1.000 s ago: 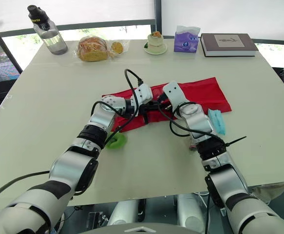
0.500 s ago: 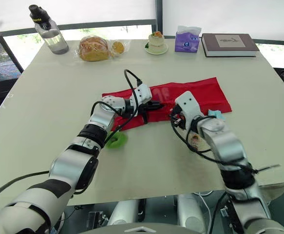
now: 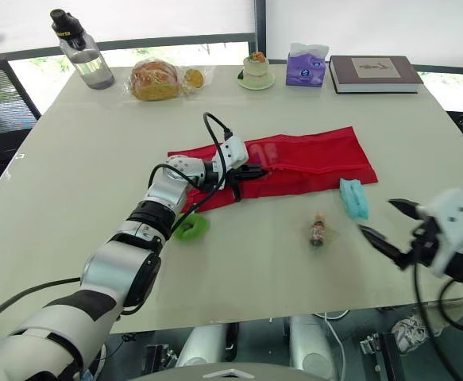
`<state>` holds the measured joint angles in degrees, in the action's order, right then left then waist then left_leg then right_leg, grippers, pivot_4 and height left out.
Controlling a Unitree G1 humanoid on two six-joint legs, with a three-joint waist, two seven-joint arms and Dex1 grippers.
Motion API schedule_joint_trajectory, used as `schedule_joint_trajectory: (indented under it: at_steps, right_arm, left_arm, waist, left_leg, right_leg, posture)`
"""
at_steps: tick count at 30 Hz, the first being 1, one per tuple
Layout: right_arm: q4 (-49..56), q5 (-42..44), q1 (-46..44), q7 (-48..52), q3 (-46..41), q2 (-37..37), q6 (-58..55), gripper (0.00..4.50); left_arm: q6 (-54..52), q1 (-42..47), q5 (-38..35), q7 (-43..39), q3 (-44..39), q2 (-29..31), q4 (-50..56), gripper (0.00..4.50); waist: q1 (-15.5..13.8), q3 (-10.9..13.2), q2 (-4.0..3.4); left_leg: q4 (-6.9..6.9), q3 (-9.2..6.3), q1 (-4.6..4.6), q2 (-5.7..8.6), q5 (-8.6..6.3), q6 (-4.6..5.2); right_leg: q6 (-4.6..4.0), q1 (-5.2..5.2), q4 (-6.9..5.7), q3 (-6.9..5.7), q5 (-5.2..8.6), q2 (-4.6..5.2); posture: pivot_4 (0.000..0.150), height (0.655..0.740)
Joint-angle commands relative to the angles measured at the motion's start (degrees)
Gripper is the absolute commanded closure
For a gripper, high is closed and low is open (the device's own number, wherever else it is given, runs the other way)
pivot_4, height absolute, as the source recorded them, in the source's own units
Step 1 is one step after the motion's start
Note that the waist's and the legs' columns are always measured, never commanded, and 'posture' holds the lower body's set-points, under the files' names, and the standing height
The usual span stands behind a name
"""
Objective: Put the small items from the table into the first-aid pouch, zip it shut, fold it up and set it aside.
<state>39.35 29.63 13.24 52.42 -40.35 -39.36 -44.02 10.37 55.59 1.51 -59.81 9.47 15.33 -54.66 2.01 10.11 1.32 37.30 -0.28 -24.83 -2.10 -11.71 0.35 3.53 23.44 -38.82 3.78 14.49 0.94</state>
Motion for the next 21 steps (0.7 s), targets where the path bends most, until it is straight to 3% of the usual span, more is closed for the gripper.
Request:
schedule_joint_trajectory:
  at_steps: [1,7,12,21]
  right_arm:
    - [1.44,7.13,4.49,4.65,-9.58,-2.16,-0.43,0.06]
    - [0.59,20.37,10.83,7.97,-24.43,-3.97,-2.68,0.06]
    - [-0.74,26.22,16.69,9.92,-32.12,-5.59,-3.57,0.06]
    - [4.03,29.7,17.21,1.13,-24.43,-4.69,-1.77,0.06]
  left_arm:
    - [2.14,1.83,-0.15,-0.23,-0.57,0.1,-0.46,4.5]
    - [3.73,2.62,0.32,0.05,-1.04,1.03,-3.16,4.5]
    - [3.97,3.08,0.31,-0.6,-0.84,0.98,-3.88,4.5]
    - [6.93,3.58,2.45,2.97,-0.26,2.4,-5.82,4.5]
  waist:
    - [-0.05,0.0,0.0]
    - [-0.05,0.0,0.0]
    - [-0.19,0.0,0.01]
    - [-0.11,0.01,0.02]
  left_leg:
    - [-0.01,-0.02,-0.01,-0.01,0.0,0.0]
    - [-0.04,0.01,-0.02,-0.01,0.0,0.0]
    - [-0.07,-0.01,-0.02,-0.01,-0.01,0.0]
    - [-0.07,0.01,-0.03,-0.01,-0.01,0.0]
  right_leg:
    - [0.03,0.0,-0.01,0.0,0.02,-0.01]
    - [0.1,0.0,0.04,0.01,0.07,-0.01]
    - [0.15,0.0,0.07,0.0,0.1,0.0]
    - [0.17,0.0,0.09,0.03,0.11,0.0]
  posture:
    - [0.15,0.74]
    - [0.15,0.74]
    - [0.15,0.74]
    - [0.15,0.74]
